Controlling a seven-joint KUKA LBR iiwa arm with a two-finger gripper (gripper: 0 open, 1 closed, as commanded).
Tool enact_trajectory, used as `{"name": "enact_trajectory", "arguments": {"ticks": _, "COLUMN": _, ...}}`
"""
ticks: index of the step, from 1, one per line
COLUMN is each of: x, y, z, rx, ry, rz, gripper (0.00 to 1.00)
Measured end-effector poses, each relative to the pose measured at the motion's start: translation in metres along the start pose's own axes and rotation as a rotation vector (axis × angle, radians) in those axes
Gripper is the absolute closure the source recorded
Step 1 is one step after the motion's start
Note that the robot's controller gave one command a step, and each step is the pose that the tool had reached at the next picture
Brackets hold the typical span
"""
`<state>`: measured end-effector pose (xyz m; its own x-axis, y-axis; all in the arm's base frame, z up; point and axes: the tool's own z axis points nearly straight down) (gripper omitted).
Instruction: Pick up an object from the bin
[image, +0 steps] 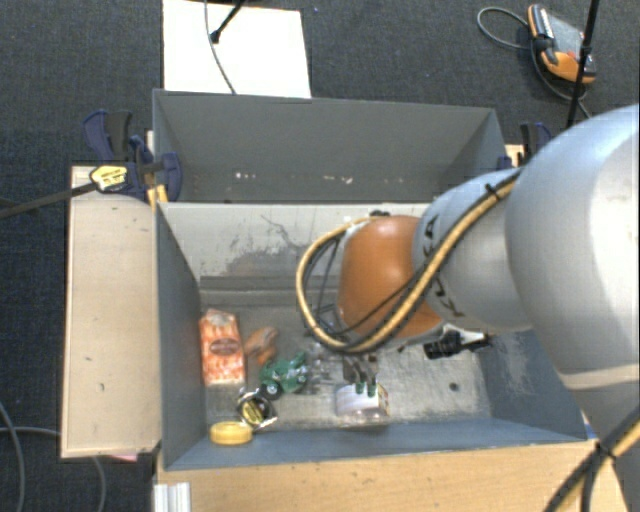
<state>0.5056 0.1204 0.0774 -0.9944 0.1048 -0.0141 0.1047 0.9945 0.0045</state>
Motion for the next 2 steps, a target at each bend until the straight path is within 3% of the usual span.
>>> {"name": "enact_trajectory", "arguments": {"ticks": 1, "x": 0.0, "y": 0.0, "z": -0.001, "rx": 0.0, "ry": 0.0, "rz": 0.002, "gripper": 1.0}}
{"name": "enact_trajectory", "arguments": {"ticks": 2, "x": 0.004, "y": 0.001, "z": -0.043, "rx": 0.006, "ry": 0.019, "rz": -0.018, "gripper": 1.0}}
